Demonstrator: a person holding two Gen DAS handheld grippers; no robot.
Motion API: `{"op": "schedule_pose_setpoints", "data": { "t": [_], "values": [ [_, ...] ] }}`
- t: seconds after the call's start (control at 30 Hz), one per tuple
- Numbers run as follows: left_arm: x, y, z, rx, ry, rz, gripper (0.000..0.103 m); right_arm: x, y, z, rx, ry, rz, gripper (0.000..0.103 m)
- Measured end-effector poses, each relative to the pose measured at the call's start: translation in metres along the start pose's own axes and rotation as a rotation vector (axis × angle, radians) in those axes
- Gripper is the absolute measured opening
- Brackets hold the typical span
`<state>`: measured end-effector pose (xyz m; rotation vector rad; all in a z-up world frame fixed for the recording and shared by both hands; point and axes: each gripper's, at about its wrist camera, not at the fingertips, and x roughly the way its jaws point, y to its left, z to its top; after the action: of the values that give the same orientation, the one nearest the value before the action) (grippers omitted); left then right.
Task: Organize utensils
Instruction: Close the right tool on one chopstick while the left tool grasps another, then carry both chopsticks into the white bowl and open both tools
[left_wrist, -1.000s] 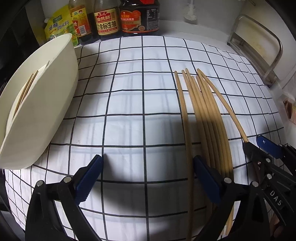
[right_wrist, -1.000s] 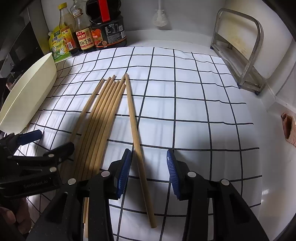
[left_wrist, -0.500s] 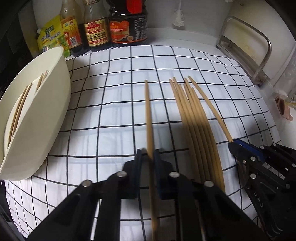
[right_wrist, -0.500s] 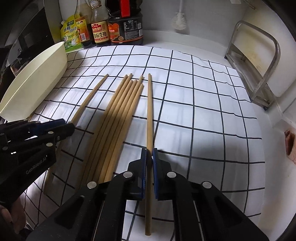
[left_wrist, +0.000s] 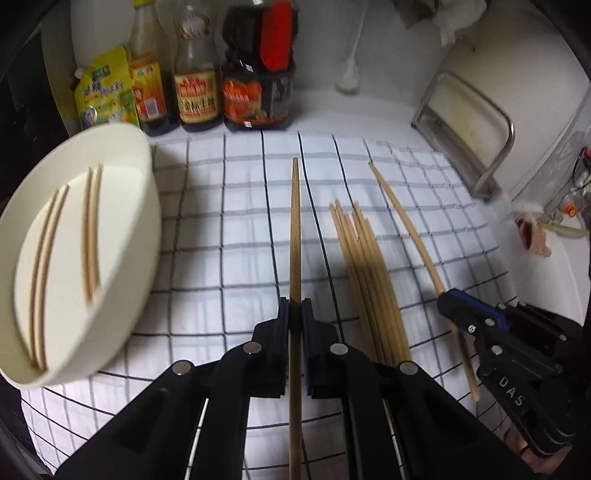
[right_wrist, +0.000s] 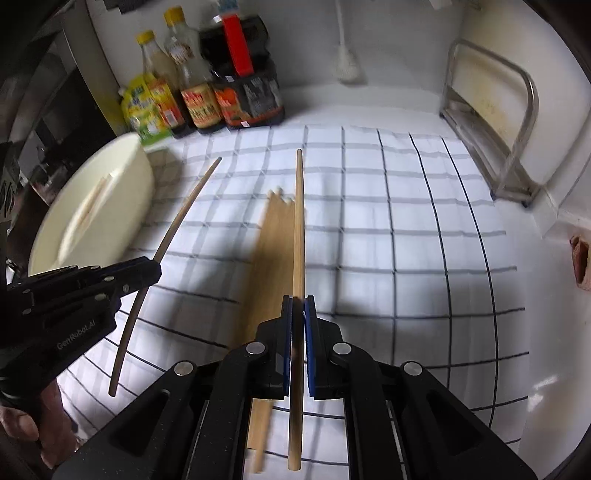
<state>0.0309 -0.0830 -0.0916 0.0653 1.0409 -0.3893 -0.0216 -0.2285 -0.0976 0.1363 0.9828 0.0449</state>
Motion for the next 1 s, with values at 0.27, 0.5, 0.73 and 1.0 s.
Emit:
{"op": "schedule_pose_setpoints", "data": {
  "t": [0.27,0.5,0.73,1.0],
  "values": [
    [-0.057,0.063,0.033,-0.057,-0.108,0.052,0.007,-0.009,0.067,0.042,-0.050,-0.067,0.099,0.006],
    [-0.080,0.152,0.040,-0.121,-0.123,0.139,0.007,0.025,0.162,0.077,-0.133,-0.042,0.233,0.006],
    [-0.057,0.230,0.041,-0.182,-0.069,0.178,0.007,0.081,0.233,0.097,-0.171,0.054,0.277,0.006],
    [-0.022,0.256,0.035,-0.184,-0.004,0.165,0.008,0.123,0.259,0.099,-0.165,0.133,0.237,0.006]
  ]
}}
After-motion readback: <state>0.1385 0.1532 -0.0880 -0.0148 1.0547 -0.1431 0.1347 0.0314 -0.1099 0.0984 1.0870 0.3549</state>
